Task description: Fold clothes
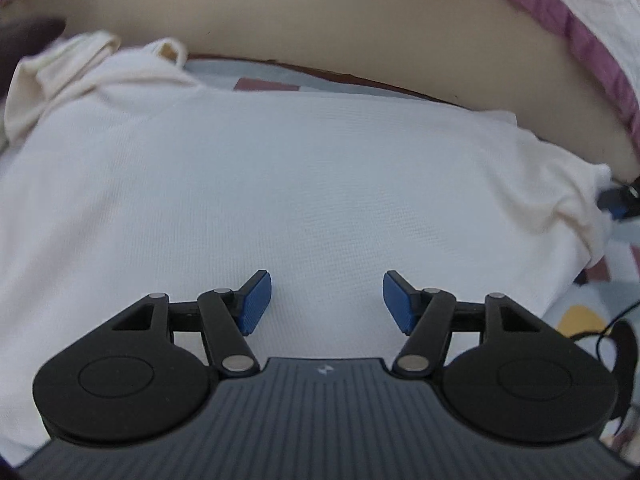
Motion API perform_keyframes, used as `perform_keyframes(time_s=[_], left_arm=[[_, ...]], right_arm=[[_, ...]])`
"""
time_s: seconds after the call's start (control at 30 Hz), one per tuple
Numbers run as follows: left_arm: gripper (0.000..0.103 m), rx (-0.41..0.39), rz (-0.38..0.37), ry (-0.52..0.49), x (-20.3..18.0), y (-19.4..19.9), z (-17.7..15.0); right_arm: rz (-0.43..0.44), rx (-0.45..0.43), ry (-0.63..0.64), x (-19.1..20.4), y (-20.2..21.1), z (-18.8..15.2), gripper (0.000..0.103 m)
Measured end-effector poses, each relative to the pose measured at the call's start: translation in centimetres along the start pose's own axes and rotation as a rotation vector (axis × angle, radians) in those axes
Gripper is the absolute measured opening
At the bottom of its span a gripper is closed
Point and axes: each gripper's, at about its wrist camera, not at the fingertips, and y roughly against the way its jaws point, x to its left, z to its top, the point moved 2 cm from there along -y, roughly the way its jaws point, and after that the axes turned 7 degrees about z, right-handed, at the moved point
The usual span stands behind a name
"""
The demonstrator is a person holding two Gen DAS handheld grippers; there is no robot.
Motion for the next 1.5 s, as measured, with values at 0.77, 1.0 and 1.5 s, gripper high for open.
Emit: perform_keyframes(time_s=[0.77,1.0,1.5], left_arm=[[0.062,0.149,0.113,0.099,0.9,1.8,-1.6],[0.064,0.182,0.245,0.026,1.6,5.6,-4.5],[0.064,-0.085,0.037,0.937,14.6,10.0,-12.8]], right_arm=[[-0.584,-0.035,-0.01,-6.5,9.3,-1.7,0.033],[-0.363,-0.278,-0.42,-6.8,14.0,-5.2,0.071],[-0.192,-0.42,-0.622,-6.3,11.0,-8.2,0.082]])
